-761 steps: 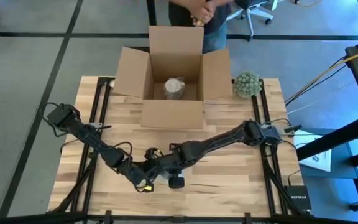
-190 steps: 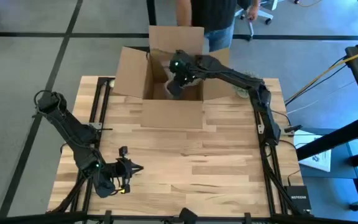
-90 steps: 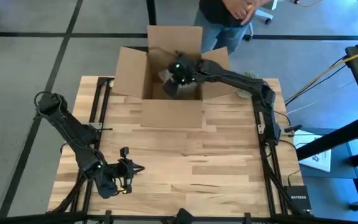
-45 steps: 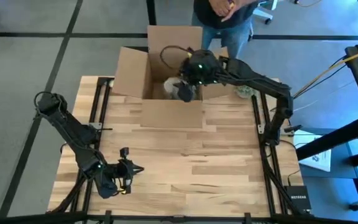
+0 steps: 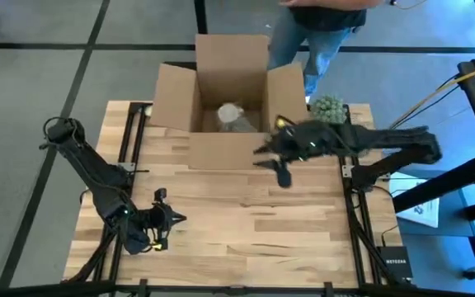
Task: Wrap mug
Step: Return to Home Position
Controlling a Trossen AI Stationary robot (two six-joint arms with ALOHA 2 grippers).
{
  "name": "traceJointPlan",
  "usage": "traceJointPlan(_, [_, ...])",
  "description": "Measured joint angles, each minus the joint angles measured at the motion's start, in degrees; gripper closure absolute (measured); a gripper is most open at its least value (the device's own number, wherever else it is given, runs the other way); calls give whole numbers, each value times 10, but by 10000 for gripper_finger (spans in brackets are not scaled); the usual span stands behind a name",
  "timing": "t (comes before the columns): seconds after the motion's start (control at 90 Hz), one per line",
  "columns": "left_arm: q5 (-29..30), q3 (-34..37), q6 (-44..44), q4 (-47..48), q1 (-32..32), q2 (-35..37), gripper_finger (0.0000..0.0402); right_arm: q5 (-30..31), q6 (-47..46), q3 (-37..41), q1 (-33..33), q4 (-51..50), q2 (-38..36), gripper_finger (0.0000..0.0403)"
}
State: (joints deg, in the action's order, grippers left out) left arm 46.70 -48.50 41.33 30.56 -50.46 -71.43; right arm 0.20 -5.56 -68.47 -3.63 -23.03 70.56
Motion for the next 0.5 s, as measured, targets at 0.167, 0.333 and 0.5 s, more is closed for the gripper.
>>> traceJointPlan(0.167, [0, 58, 40, -8, 0, 44, 402, 1, -42, 201, -26, 162, -102, 353])
traceJointPlan(0.333, [-11, 129, 24, -93, 12, 101, 402, 2, -51, 348, -28, 284, -167, 396])
traceJointPlan(0.5, [-72, 201, -48, -204, 56, 145, 402, 2, -46, 440, -27, 368, -207, 389])
